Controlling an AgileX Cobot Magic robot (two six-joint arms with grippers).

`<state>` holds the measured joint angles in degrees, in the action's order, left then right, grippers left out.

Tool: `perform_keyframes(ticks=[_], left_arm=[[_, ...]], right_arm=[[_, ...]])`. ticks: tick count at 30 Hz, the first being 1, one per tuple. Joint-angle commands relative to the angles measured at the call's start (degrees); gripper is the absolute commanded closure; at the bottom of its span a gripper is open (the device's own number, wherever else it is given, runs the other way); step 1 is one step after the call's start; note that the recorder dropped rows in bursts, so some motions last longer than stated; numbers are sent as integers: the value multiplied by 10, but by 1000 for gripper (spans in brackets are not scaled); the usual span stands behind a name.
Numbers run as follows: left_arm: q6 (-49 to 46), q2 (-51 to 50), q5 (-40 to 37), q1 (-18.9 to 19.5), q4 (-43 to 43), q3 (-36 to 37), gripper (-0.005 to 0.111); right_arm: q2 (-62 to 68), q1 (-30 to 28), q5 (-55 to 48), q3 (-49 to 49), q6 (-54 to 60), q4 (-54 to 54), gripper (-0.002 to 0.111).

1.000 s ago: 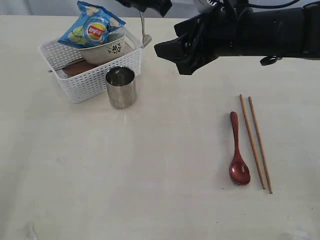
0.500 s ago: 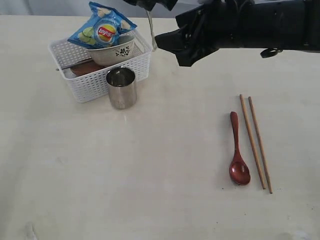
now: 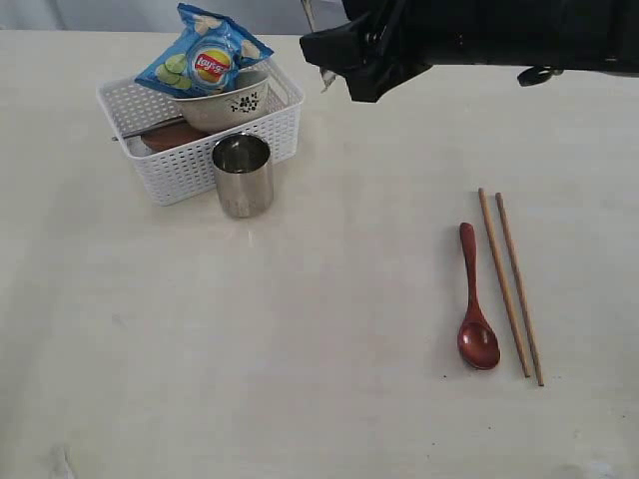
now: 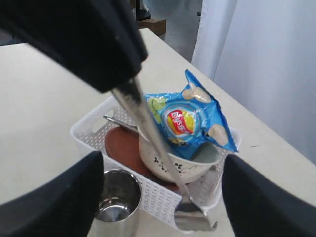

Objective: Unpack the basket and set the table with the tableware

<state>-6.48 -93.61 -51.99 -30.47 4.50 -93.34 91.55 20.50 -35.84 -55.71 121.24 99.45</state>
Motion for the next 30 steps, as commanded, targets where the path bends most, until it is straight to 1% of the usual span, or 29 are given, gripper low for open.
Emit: perform_keyframes(ticks=[1, 6, 12, 19, 27, 28, 30], left_arm=[[3, 10, -8, -3, 5, -4, 107], [3, 10, 0, -3, 33, -4, 107], [-3, 10, 9, -3, 64, -4, 107], [-4, 16, 6, -3, 79, -22, 107], [-4, 23, -6, -3, 79, -22, 107], [-4, 23, -6, -3, 79, -22, 107], [-4, 23, -6, -3, 79, -22, 107]], right_arm=[[-4, -4, -8, -23, 4, 5, 44], [-3, -4, -37, -27, 4, 5, 44], [-3, -4, -37, -27, 4, 5, 44], [14, -4, -14, -21, 4, 5, 44], [23, -4, -24, -23, 4, 5, 44], [23, -4, -24, -23, 4, 5, 45], [23, -4, -22, -23, 4, 5, 51]])
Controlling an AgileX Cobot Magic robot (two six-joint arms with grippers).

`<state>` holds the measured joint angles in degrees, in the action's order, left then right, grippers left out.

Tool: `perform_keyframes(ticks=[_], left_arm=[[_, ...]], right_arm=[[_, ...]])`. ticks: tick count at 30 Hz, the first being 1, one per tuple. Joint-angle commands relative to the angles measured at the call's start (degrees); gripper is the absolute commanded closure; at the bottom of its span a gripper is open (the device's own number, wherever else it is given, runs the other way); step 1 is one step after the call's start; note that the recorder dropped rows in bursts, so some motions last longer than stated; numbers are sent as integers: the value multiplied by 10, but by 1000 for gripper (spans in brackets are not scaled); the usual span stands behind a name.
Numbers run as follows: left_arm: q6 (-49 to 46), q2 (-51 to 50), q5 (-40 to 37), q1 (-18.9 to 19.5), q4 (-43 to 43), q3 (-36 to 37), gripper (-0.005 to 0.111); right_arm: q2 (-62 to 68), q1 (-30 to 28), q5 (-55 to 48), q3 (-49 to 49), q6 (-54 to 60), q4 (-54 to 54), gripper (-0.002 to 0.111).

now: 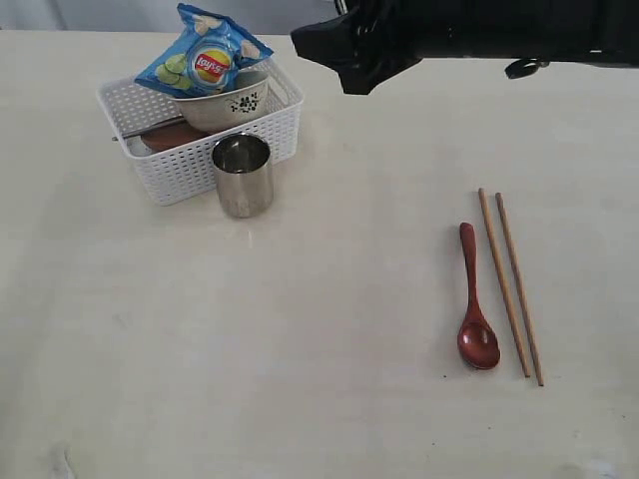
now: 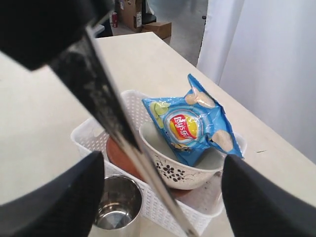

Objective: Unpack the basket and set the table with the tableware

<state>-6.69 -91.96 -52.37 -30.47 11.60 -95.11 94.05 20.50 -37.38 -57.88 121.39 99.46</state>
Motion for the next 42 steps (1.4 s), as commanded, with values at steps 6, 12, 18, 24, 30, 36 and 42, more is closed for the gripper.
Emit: perform_keyframes(ticks=[6, 12, 18, 24, 30, 36, 42], left_arm=[[-2, 6, -4, -3, 8, -4, 107], [-2, 5, -6, -3, 8, -3, 107], [-2, -4, -1, -3, 5, -3, 94], [-2, 14, 10, -3, -52, -3, 23], [-28, 65, -21, -3, -64, 1, 40], [-96, 112, 86, -3, 5, 107, 38], [-275, 159, 277, -3, 147, 256, 38]], right_arm=[[-1, -4, -8, -1, 2, 5, 84], [-1, -4, -21, -1, -9, 5, 109], [-1, -4, -23, -1, -48, 5, 109], [-11, -11, -28, -1, -145, -60, 109], [3, -164, -326, -19, -231, -123, 109], [23, -153, -326, -29, -243, -161, 109], [25, -104, -326, -40, -227, -222, 109]])
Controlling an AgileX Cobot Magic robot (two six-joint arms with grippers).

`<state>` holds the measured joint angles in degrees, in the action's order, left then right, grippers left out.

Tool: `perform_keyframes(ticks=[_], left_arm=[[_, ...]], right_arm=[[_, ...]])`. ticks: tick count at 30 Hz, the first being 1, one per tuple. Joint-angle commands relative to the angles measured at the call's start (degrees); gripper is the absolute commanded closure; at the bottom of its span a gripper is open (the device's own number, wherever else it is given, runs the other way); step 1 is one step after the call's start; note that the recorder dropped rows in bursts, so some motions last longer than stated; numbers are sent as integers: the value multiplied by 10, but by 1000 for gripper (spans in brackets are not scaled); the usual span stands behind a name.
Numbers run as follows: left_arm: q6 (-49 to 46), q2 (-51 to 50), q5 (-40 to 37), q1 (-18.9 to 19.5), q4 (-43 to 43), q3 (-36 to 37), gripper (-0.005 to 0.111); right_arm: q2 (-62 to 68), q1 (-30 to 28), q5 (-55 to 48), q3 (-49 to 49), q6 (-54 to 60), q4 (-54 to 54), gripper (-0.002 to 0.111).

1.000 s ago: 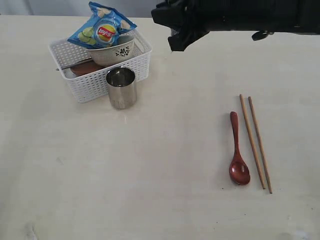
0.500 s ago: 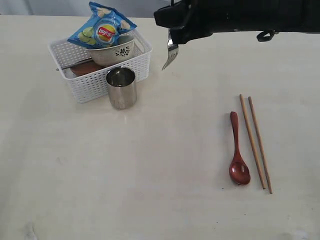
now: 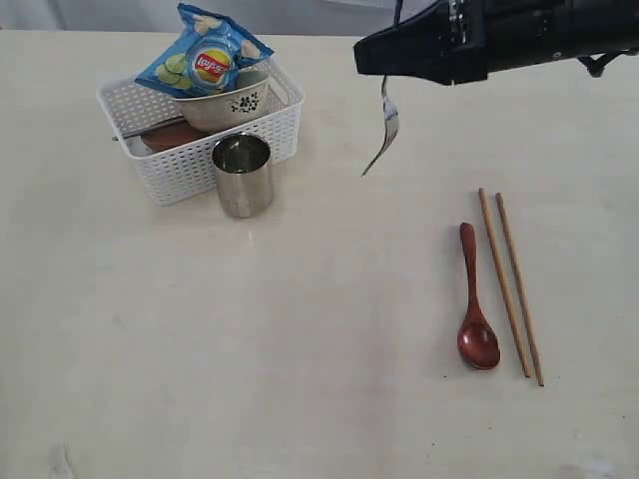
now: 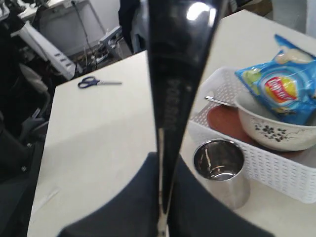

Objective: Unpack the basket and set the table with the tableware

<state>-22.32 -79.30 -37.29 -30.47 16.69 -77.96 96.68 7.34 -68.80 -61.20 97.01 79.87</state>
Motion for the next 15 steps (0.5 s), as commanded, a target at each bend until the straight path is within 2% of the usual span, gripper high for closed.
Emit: perform_keyframes(ticks=[1, 9, 15], left_arm=[[-150, 41, 158, -3, 128, 104, 38], [-456, 102, 327, -3, 408, 244, 38], [-465, 127, 401, -3, 438, 279, 42]], right_arm=[[-1, 31, -12, -7, 20, -30, 109], [-1, 35, -12, -7, 28, -35, 109], [-1, 35, -12, -7, 28, -35, 109]])
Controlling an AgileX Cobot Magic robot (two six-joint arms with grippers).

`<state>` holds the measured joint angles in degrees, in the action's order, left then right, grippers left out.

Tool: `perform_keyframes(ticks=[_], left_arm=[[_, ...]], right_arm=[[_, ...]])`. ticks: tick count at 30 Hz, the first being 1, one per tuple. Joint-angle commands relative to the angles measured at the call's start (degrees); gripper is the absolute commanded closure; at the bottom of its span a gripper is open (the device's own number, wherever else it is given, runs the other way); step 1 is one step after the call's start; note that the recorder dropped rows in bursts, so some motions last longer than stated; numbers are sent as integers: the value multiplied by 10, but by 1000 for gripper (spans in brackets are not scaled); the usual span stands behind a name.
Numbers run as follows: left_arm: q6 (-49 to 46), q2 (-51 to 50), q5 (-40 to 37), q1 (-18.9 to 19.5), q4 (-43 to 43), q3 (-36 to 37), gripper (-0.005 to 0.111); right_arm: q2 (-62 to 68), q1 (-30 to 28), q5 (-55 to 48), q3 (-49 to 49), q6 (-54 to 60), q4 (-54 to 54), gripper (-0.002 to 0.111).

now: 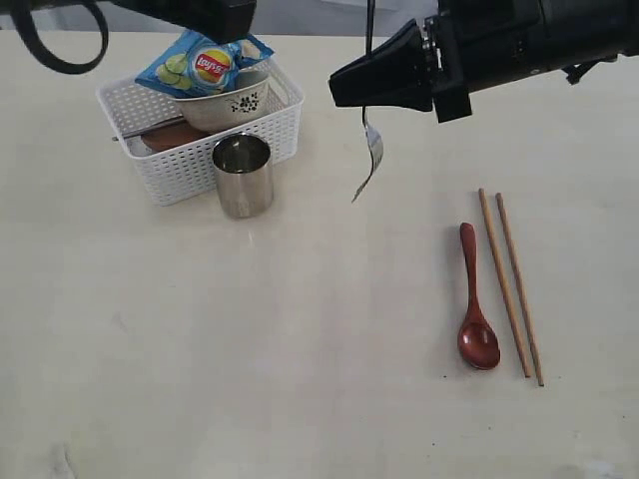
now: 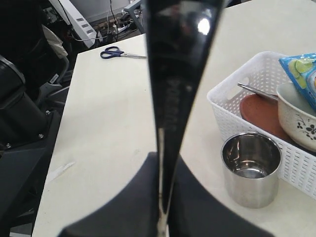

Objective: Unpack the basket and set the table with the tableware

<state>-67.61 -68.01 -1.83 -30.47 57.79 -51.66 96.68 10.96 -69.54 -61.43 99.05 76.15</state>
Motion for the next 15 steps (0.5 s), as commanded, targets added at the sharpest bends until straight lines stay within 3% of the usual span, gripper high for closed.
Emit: perform_keyframes(ticks=[1, 8, 15], left_arm=[[-11, 14, 50, -3, 27, 19, 43], [-4, 14, 39, -3, 27, 19, 47], [86, 14, -26, -3, 31, 19, 45]], right_arm=[[-1, -1, -4, -5, 8, 2, 109], [-2, 5, -4, -5, -4, -5, 109], [-2, 39, -4, -5, -25, -39, 109]])
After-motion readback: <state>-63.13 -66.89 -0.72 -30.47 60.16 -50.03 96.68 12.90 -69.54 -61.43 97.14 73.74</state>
